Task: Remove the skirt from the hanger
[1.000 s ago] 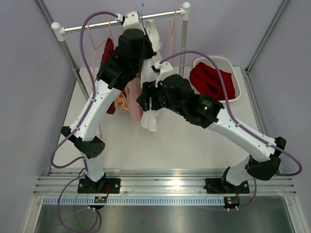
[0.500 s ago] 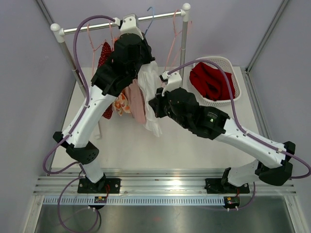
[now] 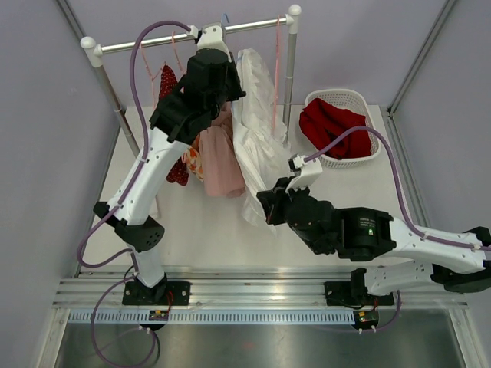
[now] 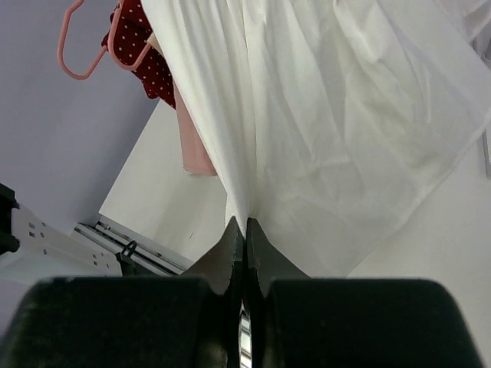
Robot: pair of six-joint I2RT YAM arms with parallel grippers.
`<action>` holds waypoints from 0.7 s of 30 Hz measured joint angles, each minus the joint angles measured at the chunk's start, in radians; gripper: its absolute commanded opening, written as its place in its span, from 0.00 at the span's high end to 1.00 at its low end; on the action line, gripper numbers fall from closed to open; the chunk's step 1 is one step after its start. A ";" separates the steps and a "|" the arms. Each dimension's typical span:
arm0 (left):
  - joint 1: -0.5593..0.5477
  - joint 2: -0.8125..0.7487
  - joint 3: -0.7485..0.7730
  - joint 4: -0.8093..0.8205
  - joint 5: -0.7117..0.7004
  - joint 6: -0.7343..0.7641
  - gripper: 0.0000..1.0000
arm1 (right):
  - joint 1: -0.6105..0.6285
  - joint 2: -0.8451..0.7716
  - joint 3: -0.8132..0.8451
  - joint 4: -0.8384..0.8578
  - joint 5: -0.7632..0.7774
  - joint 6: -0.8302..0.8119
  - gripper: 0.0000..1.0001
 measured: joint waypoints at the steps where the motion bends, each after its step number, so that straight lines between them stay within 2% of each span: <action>1: 0.000 0.000 0.000 -0.007 0.007 -0.002 1.00 | 0.002 0.005 -0.003 -0.005 0.007 0.007 1.00; 6: 0.003 -0.001 0.000 -0.007 0.013 -0.002 1.00 | 0.009 0.050 -0.005 0.007 0.039 0.013 1.00; 14: 0.027 -0.016 0.000 -0.027 -0.002 0.003 1.00 | 0.010 0.109 -0.083 0.136 0.057 0.059 1.00; 19: 0.031 -0.108 -0.179 0.076 -0.070 0.005 1.00 | 0.064 0.159 -0.035 0.100 0.121 0.118 1.00; 21: 0.031 -0.109 -0.194 0.087 -0.101 0.008 1.00 | 0.102 0.198 0.026 0.040 0.168 0.131 1.00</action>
